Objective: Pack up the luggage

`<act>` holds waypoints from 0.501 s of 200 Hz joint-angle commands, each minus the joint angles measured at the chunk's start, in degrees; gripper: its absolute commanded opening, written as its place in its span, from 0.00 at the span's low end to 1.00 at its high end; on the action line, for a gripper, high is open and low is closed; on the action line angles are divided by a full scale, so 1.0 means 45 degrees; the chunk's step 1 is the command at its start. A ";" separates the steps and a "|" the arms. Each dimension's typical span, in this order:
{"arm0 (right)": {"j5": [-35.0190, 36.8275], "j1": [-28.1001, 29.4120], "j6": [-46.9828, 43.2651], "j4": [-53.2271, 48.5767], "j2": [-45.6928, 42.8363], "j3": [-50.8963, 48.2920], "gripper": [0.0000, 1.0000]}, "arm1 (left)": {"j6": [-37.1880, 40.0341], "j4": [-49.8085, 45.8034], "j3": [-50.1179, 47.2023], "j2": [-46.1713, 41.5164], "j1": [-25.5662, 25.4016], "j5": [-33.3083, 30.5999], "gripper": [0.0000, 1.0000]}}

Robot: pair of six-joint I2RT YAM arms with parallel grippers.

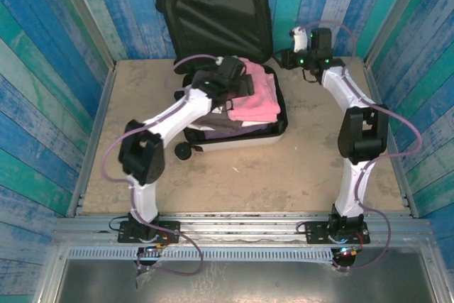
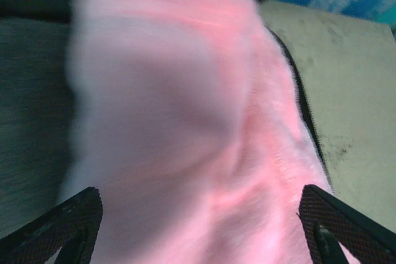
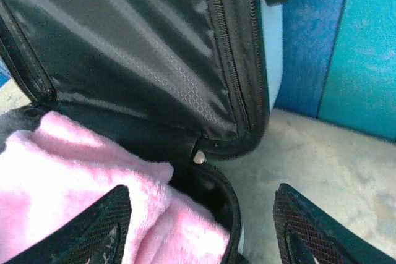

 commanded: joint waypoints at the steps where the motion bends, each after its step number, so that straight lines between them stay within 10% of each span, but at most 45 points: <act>1: -0.0654 0.0268 -0.0964 0.5972 -0.0572 -0.1285 0.67 | -0.0863 -0.0318 -0.2511 -0.4090 0.0292 -0.1525 0.87; 53: 0.0826 0.0622 -0.0466 0.7019 0.1847 0.1331 0.64 | -0.3492 0.3161 -1.2222 -1.1314 -0.0484 -0.0485 0.78; 100: 0.2811 0.0954 0.0020 0.6328 0.3931 0.4189 0.50 | -0.4126 0.6452 -1.5855 -1.1337 -0.2440 0.0206 0.75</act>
